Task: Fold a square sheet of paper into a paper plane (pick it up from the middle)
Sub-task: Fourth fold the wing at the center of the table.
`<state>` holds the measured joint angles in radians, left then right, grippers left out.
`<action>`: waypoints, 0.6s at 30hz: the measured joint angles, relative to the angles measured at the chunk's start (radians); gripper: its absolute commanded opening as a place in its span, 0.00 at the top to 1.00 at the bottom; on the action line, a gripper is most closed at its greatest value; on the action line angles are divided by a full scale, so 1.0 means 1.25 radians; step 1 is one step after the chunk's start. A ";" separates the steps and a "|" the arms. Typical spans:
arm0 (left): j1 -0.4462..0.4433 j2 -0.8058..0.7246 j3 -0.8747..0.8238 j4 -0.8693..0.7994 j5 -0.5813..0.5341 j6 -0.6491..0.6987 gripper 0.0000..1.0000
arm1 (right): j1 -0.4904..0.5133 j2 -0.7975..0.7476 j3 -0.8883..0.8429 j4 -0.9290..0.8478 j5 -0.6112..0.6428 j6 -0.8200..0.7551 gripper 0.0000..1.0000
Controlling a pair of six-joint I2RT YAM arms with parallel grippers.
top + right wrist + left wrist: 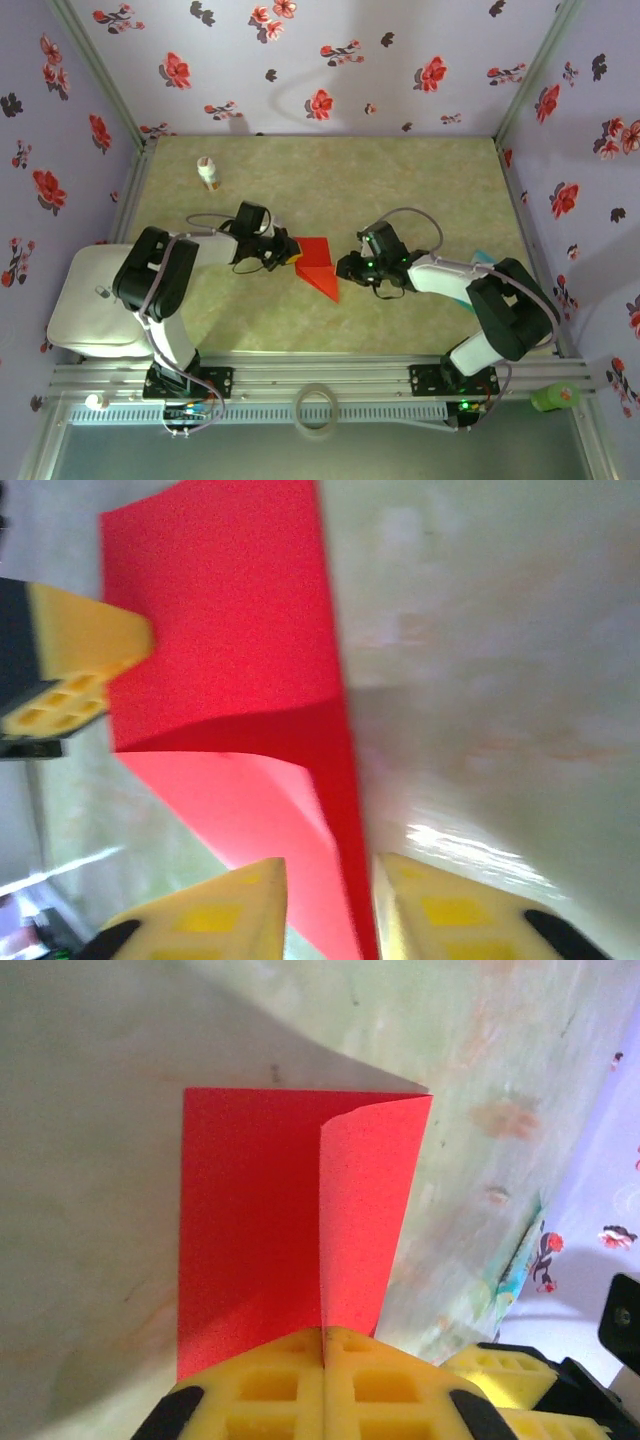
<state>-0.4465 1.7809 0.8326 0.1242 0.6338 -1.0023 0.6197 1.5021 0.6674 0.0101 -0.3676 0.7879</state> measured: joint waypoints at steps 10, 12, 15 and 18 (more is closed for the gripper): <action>-0.035 -0.088 -0.103 0.081 -0.110 -0.117 0.98 | 0.140 -0.108 0.009 -0.106 0.296 -0.115 0.65; -0.050 -0.088 -0.109 0.088 -0.125 -0.137 0.97 | 0.215 -0.110 0.005 -0.096 0.369 -0.163 0.64; -0.062 -0.089 -0.109 0.096 -0.135 -0.154 0.96 | 0.313 -0.103 -0.013 -0.044 0.462 -0.250 0.63; -0.063 -0.090 -0.110 0.102 -0.137 -0.157 0.93 | 0.382 -0.074 -0.022 0.013 0.544 -0.335 0.59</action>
<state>-0.5259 1.6680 0.6952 0.2512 0.4622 -1.1992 1.0977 1.4101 0.6399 0.0269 0.3130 0.3695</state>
